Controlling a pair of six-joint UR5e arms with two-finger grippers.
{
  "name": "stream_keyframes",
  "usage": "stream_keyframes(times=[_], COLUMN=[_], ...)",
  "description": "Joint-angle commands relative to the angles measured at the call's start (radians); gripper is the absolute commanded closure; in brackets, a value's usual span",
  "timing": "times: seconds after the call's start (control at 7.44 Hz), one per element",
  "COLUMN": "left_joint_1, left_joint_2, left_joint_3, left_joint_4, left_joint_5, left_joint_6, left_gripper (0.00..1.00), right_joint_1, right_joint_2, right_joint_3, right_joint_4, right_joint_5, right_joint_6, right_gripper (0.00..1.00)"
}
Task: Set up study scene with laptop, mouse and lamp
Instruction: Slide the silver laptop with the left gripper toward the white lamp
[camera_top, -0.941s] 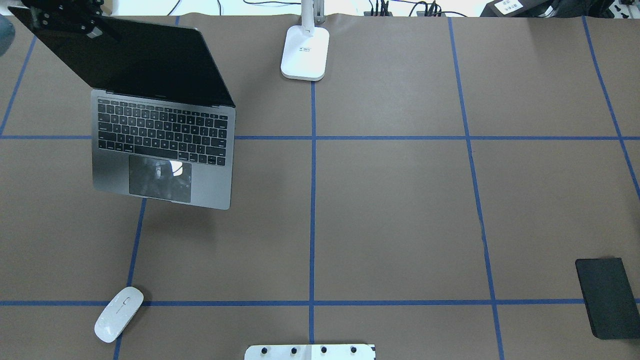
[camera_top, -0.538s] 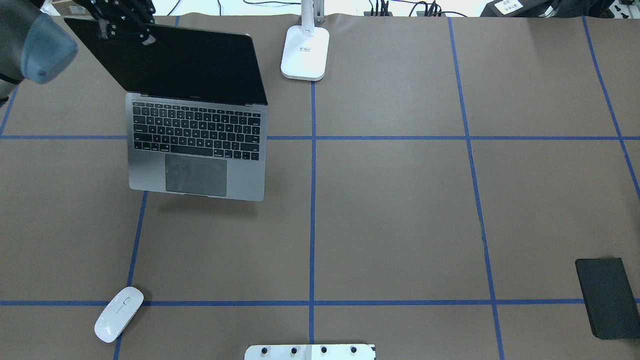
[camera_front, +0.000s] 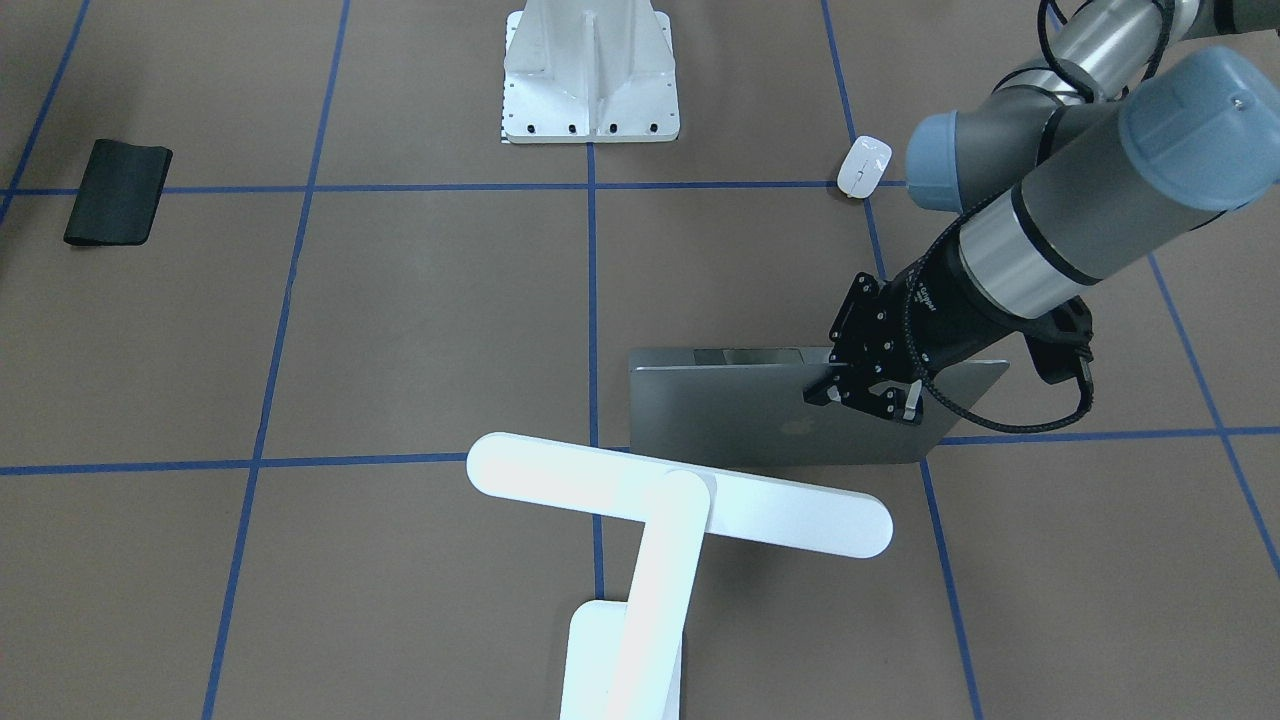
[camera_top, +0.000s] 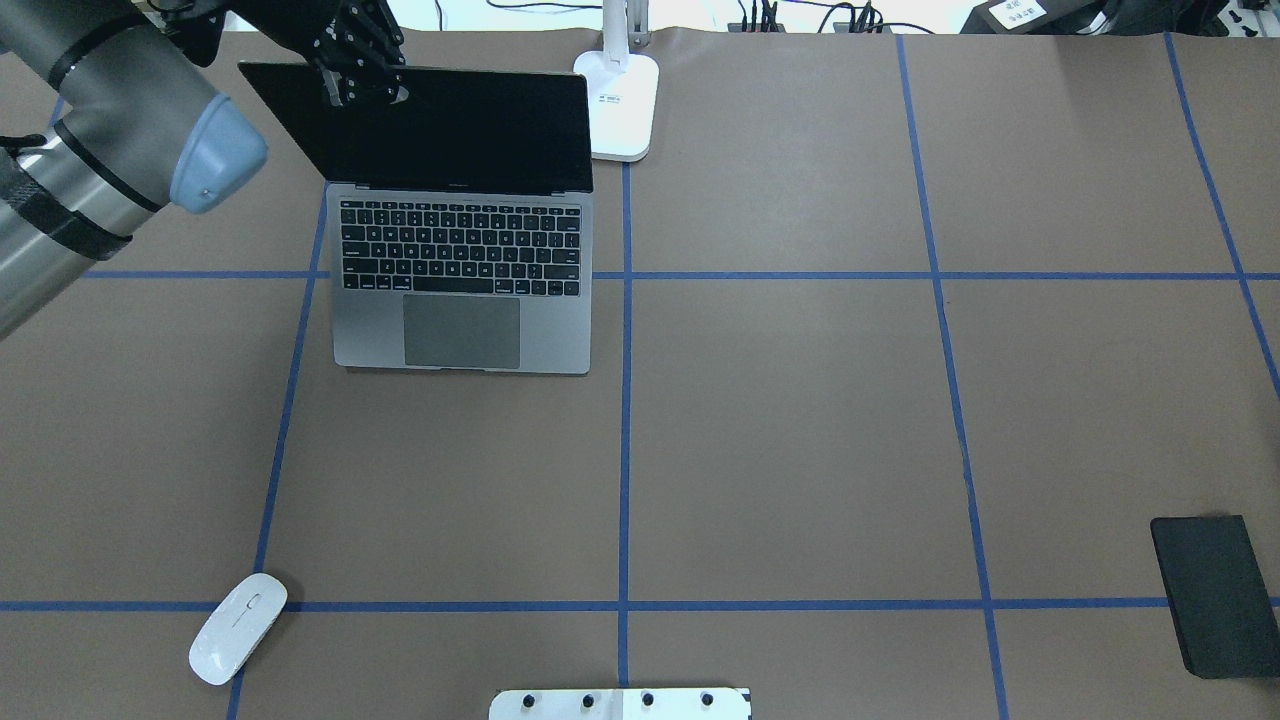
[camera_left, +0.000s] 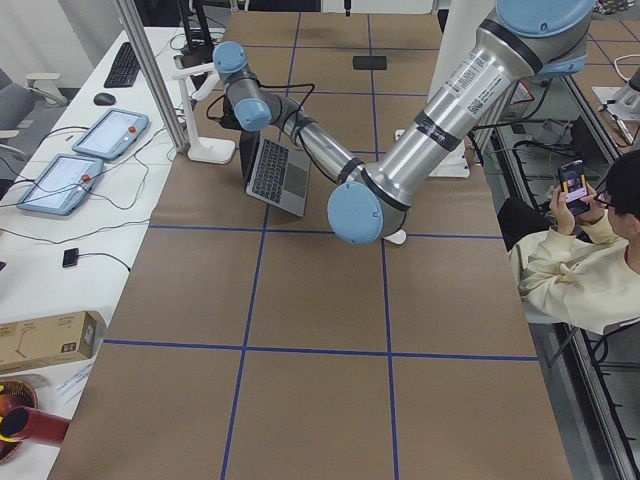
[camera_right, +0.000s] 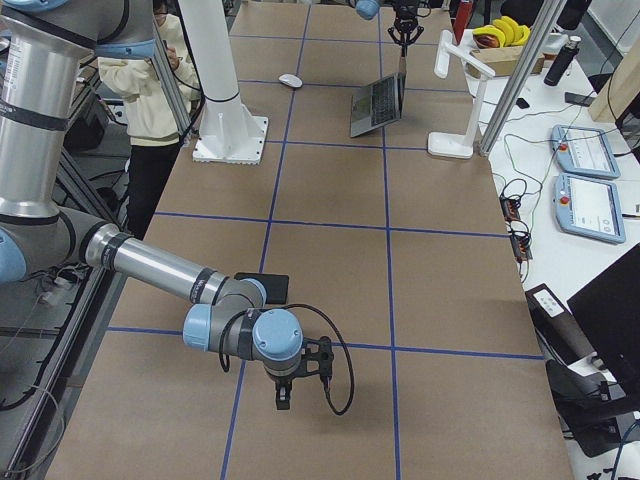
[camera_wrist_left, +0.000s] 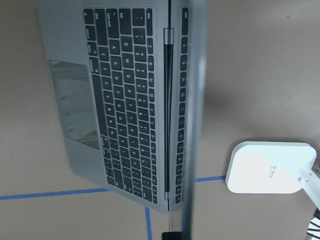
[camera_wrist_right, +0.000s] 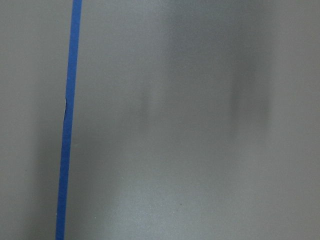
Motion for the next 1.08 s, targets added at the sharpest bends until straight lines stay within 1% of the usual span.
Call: stream_keyframes(times=[0.0, 0.13, 0.4, 0.67, 0.94], left_joint_1=[0.035, 0.058, 0.093, 0.127, 0.150], left_joint_2=[-0.018, -0.029, -0.052, -0.061, -0.061], left_joint_3=[0.086, 0.111, 0.168, 0.212, 0.234], left_joint_4=[-0.117, -0.148, -0.214, -0.269, -0.298], left_joint_5=[0.092, 0.143, 0.210, 0.267, 0.312], left_joint_6=[-0.011, -0.013, -0.013, -0.011, -0.009], left_gripper=[1.00, 1.00, 1.00, 1.00, 1.00], right_joint_1=[0.000, -0.002, -0.002, -0.003, -0.005], right_joint_2=[-0.003, -0.003, -0.003, -0.003, -0.003], right_joint_3=[-0.001, -0.001, -0.002, -0.008, -0.008], right_joint_4=[0.000, 0.000, -0.002, -0.002, -0.002], right_joint_5=[0.002, 0.002, 0.002, 0.004, 0.004], right_joint_6=[0.000, 0.000, 0.000, 0.000, 0.000], right_gripper=[0.00, 0.00, 0.00, 0.00, 0.00])
